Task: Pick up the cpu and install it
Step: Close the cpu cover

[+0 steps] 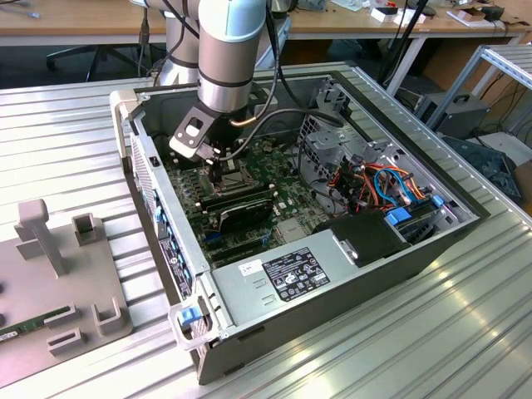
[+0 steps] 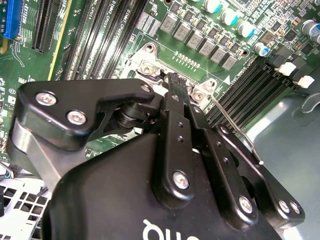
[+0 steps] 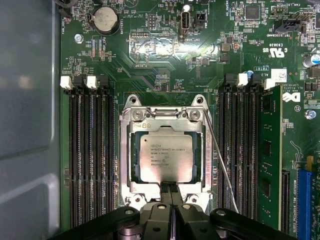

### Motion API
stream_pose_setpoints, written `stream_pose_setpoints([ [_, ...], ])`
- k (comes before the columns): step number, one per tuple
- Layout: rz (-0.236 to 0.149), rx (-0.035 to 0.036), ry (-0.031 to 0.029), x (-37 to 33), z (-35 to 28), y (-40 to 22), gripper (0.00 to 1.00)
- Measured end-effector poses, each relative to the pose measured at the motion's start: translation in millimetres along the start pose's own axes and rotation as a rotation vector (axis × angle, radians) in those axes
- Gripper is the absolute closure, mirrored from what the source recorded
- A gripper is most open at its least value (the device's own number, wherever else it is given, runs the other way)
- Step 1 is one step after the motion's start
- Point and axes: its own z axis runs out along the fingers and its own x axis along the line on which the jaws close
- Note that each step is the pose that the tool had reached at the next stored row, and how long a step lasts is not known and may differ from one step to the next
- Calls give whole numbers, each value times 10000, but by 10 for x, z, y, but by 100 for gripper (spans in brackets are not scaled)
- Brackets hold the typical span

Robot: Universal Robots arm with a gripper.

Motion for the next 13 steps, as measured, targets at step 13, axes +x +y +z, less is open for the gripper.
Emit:
stream_pose_setpoints([
  [13, 0, -1, -1, 2, -120, 4, 89],
])
